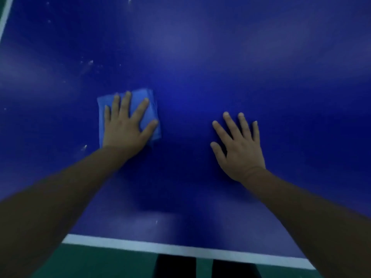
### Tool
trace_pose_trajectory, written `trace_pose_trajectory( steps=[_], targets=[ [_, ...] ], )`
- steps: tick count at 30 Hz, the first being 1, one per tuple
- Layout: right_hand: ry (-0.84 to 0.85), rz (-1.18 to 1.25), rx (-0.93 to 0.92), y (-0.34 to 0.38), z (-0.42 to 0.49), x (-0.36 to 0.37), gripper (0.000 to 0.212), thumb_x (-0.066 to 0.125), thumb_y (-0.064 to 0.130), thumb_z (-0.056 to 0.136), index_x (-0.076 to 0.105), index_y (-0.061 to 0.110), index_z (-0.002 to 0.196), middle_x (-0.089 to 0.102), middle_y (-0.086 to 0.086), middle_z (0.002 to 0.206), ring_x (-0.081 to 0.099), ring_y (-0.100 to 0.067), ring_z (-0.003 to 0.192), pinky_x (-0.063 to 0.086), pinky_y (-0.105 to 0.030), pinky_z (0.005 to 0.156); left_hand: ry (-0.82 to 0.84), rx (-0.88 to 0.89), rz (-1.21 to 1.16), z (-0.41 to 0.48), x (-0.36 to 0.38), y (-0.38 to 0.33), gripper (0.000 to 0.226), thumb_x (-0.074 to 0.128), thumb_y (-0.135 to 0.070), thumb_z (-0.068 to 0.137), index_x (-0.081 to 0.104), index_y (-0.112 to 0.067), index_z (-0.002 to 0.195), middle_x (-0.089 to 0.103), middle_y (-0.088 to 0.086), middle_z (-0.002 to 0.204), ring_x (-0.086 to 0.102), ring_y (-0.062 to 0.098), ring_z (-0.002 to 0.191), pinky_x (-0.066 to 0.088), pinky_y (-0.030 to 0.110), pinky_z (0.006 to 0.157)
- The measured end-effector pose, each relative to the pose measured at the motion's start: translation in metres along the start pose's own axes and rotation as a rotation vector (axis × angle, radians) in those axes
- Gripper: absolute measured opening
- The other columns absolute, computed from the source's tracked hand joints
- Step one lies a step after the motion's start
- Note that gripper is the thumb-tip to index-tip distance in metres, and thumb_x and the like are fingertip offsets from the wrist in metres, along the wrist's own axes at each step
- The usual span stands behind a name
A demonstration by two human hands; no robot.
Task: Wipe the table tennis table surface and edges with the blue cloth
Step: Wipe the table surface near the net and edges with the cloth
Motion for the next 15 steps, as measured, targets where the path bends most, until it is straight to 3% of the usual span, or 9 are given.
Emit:
trace_pose_trajectory(
  steps=[3, 7, 9, 11, 13, 15],
  targets=[
    [-0.005, 0.002, -0.012, 0.001, 0.000, -0.001, 0.062, 0.023, 0.059, 0.101, 0.028, 0.032, 0.157, 0.016, 0.002, 0.167, 0.009, -0.033, 0.154, 0.006, -0.062, 0.121, 0.003, 0.034, -0.011, -0.017, 0.009, -0.017, 0.071, 0.028, -0.069, 0.095, 0.026, -0.035, 0.157, 0.014, 0.013, 0.167, 0.007, 0.041, 0.153, 0.007, 0.062, 0.121],
    [-0.007, -0.003, -0.001, 0.001, 0.000, -0.001, 0.062, 0.024, 0.058, 0.100, 0.028, 0.032, 0.157, 0.017, 0.002, 0.167, 0.008, -0.034, 0.154, 0.007, -0.063, 0.121, 0.052, 0.458, -0.026, -0.135, 0.025, -0.061, 0.068, 0.035, -0.069, 0.097, 0.028, -0.037, 0.157, 0.016, 0.009, 0.168, 0.009, 0.038, 0.154, 0.010, 0.061, 0.121],
    [-0.007, 0.002, 0.004, 0.001, -0.001, -0.001, 0.063, 0.024, 0.058, 0.100, 0.027, 0.032, 0.157, 0.016, 0.002, 0.167, 0.007, -0.033, 0.154, 0.006, -0.062, 0.121, 0.059, 0.542, -0.021, -0.139, 0.022, -0.046, 0.067, 0.039, -0.069, 0.097, 0.031, -0.038, 0.156, 0.020, 0.009, 0.167, 0.013, 0.037, 0.154, 0.010, 0.058, 0.122],
    [-0.009, 0.017, 0.006, 0.002, 0.001, -0.002, 0.063, 0.024, 0.058, 0.100, 0.026, 0.033, 0.157, 0.015, 0.003, 0.167, 0.005, -0.032, 0.154, 0.004, -0.061, 0.122, 0.017, 0.382, 0.008, -0.108, 0.015, -0.019, 0.066, 0.035, -0.069, 0.097, 0.032, -0.038, 0.155, 0.025, 0.011, 0.165, 0.018, 0.039, 0.152, 0.011, 0.058, 0.122],
    [-0.009, 0.028, 0.001, 0.003, 0.001, -0.003, 0.063, 0.024, 0.059, 0.100, 0.025, 0.033, 0.157, 0.014, 0.003, 0.168, 0.004, -0.032, 0.155, 0.003, -0.061, 0.122, 0.012, 0.055, 0.001, -0.079, 0.007, 0.010, 0.069, 0.027, -0.070, 0.097, 0.025, -0.037, 0.157, 0.017, 0.011, 0.167, 0.010, 0.038, 0.154, 0.006, 0.058, 0.122],
    [-0.012, 0.027, 0.000, 0.002, 0.000, -0.003, 0.063, 0.023, 0.060, 0.100, 0.024, 0.033, 0.157, 0.013, 0.003, 0.168, 0.002, -0.031, 0.155, 0.001, -0.060, 0.122, 0.015, -0.152, -0.030, -0.087, 0.010, 0.004, 0.069, 0.025, -0.069, 0.097, 0.021, -0.038, 0.158, 0.009, 0.010, 0.168, 0.002, 0.037, 0.154, 0.001, 0.058, 0.123]
  ],
)
Point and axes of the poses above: each hand's wrist, its own z-axis towards the middle knuckle, its own x-axis out of the palm, y = z × x, the point moved 5 cm from there along z, towards the middle knuckle
